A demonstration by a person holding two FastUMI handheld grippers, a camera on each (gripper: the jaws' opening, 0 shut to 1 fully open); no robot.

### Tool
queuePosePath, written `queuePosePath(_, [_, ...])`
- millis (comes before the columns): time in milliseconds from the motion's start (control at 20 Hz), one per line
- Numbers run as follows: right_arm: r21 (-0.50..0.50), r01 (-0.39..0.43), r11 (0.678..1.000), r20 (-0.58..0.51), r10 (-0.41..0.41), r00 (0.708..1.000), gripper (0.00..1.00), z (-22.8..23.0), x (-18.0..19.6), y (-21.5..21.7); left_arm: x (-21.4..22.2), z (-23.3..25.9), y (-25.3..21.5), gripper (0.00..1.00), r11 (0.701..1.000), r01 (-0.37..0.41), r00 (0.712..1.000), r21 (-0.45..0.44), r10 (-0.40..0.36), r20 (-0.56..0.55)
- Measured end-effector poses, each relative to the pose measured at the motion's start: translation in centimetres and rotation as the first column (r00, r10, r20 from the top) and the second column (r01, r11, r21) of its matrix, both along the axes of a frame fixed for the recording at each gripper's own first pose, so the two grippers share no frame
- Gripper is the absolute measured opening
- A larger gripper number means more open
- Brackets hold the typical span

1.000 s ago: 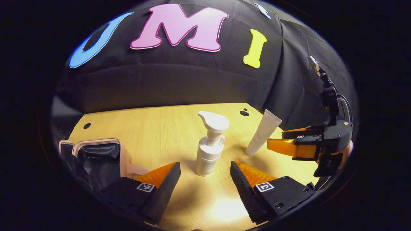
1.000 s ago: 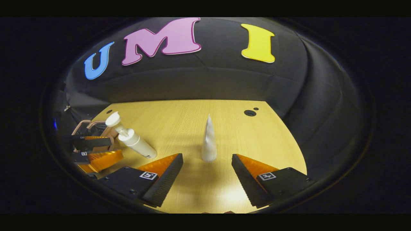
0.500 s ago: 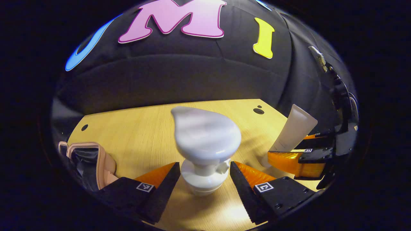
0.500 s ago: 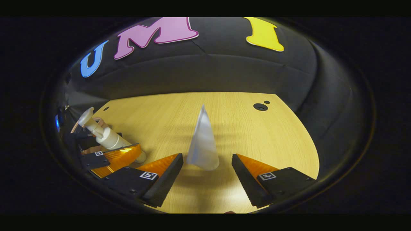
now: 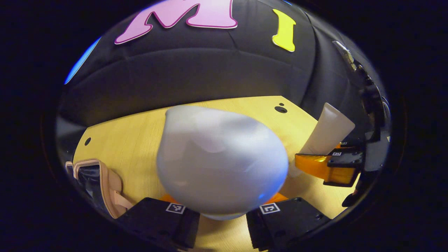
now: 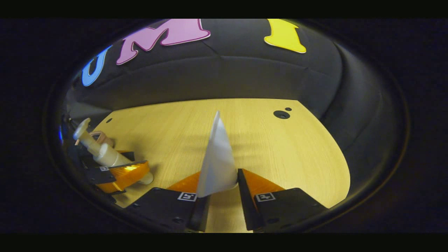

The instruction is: First open the suitcase, pack the skin care products into it, and then close the suitcase.

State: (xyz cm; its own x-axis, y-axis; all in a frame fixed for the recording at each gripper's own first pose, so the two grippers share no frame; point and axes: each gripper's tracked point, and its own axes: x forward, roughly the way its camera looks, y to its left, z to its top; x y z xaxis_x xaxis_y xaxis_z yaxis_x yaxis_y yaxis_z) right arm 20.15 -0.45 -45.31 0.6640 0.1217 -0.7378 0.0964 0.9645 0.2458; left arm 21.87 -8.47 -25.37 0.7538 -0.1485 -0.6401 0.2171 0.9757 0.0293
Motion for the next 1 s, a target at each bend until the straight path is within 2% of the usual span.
queuePosePath(50, [0.011, -0.005, 1.000, -0.004, 0.005, 1.000, 0.42, 0.5, -0.2, 0.2, -1.0, 1.5, 0.5, 0.61, 1.000, 0.005, 1.000, -0.008, -0.005, 0.010])
queuePosePath(100, [0.027, -0.009, 1.000, 0.005, 0.009, 1.000, 0.39, 1.1, -0.3, 0.7, -1.8, 3.5, 1.1, 0.61, 1.000, 0.005, 1.000, -0.024, -0.005, 0.023])
queuePosePath(250, [0.043, -0.039, 0.998, 0.079, 0.035, 0.996, 0.39, 5.3, -0.7, 1.3, -5.4, 9.2, 4.6, 0.60, 0.994, 0.005, 1.000, -0.108, -0.003, 0.012])
queuePosePath(300, [0.057, -0.047, 0.997, 0.107, 0.040, 0.993, 0.32, 7.1, -0.9, 1.6, -6.5, 10.8, 7.0, 0.60, 0.993, -0.022, 1.000, -0.114, 0.021, -0.008])
queuePosePath(350, [0.076, -0.056, 0.996, 0.130, 0.045, 0.991, 0.38, 8.6, -1.1, 2.1, -7.7, 12.0, 10.0, 0.60, 0.993, -0.060, 0.998, -0.106, 0.056, -0.037])
queuePosePath(400, [0.095, -0.066, 0.993, 0.146, 0.052, 0.988, 0.38, 9.9, -1.4, 2.9, -9.0, 12.4, 13.2, 0.60, 0.992, -0.097, 0.992, -0.086, 0.090, -0.084])
queuePosePath(500, [0.133, -0.084, 0.988, 0.172, 0.060, 0.983, 0.38, 12.4, -1.8, 4.7, -12.2, 11.7, 19.7, 0.60, 0.986, -0.167, 0.963, 0.001, 0.164, -0.216])
queuePosePath(600, [0.160, -0.109, 0.981, 0.198, 0.076, 0.977, 0.38, 14.4, -1.9, 7.1, -15.2, 9.6, 24.9, 0.60, 0.977, -0.200, 0.905, 0.078, 0.215, -0.367])
queuePosePath(700, [0.176, -0.150, 0.973, 0.202, 0.113, 0.973, 0.38, 15.3, -2.2, 9.8, -18.3, 6.2, 28.2, 0.58, 0.970, -0.224, 0.815, 0.100, 0.242, -0.527])
queuePosePath(750, [0.186, -0.175, 0.967, 0.204, 0.137, 0.969, 0.31, 16.0, -2.6, 11.4, -19.4, 4.4, 28.9, 0.58, 0.968, -0.230, 0.760, 0.099, 0.242, -0.603])
queuePosePath(800, [0.194, -0.202, 0.960, 0.205, 0.162, 0.965, 0.31, 16.6, -3.0, 13.1, -20.5, 2.8, 29.4, 0.59, 0.967, -0.232, 0.714, 0.102, 0.240, -0.657])
queuePosePath(850, [0.196, -0.230, 0.953, 0.211, 0.188, 0.959, 0.38, 17.0, -3.5, 14.5, -21.5, 1.3, 29.9, 0.59, 0.967, -0.230, 0.665, 0.113, 0.241, -0.707])
queuePosePath(900, [0.206, -0.258, 0.944, 0.211, 0.214, 0.954, 0.38, 17.5, -4.1, 16.1, -21.9, -0.3, 30.6, 0.60, 0.967, -0.219, 0.626, 0.133, 0.244, -0.740])
queuePosePath(950, [0.219, -0.284, 0.934, 0.209, 0.239, 0.948, 0.38, 17.8, -4.8, 17.7, -22.2, -2.2, 31.7, 0.61, 0.962, -0.217, 0.595, 0.163, 0.263, -0.759])
queuePosePath(1000, [0.230, -0.308, 0.923, 0.203, 0.264, 0.943, 0.31, 18.2, -5.3, 19.3, -22.1, -2.9, 32.2, 0.61, 0.959, -0.218, 0.583, 0.180, 0.276, -0.764])
